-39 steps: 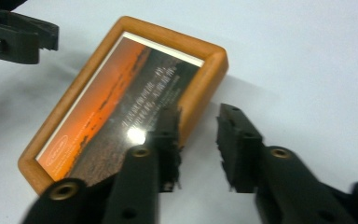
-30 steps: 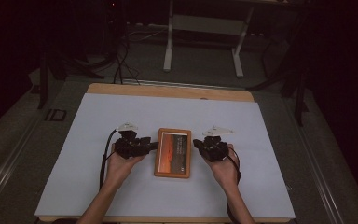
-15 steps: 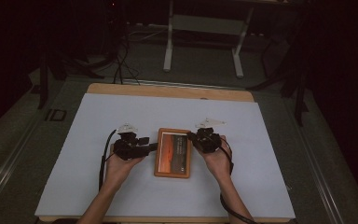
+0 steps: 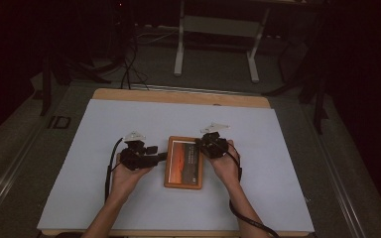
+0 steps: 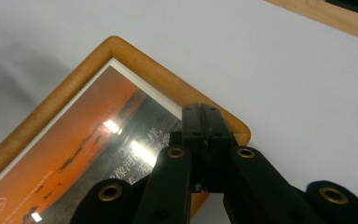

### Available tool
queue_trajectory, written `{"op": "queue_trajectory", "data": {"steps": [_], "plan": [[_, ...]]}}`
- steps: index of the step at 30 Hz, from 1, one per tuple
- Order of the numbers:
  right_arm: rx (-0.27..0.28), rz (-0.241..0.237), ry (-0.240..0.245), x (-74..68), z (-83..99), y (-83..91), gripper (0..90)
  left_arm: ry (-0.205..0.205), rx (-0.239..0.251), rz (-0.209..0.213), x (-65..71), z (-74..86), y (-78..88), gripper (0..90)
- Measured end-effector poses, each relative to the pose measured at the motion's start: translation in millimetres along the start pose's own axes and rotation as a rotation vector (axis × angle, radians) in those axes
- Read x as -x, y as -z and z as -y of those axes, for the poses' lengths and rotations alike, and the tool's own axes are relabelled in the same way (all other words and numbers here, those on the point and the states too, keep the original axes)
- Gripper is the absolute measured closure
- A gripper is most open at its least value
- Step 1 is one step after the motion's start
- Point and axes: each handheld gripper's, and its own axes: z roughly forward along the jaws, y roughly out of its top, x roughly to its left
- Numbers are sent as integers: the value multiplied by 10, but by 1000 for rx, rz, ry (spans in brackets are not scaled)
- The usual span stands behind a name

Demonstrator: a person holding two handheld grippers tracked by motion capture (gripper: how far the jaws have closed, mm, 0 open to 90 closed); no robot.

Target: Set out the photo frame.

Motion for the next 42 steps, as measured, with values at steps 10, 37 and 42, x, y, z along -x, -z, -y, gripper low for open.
{"op": "queue_trajectory", "data": {"steps": [10,37,42], "plan": [[11,14,-6,34,-12,-26,897,3,-6,9,7,6,-4,455],[-18,39,-84,212,140,-68,898,3,-8,29,62,4,10,447],[-27,49,-97,245,188,-94,898,5,-12,28,74,6,-1,440]]}}
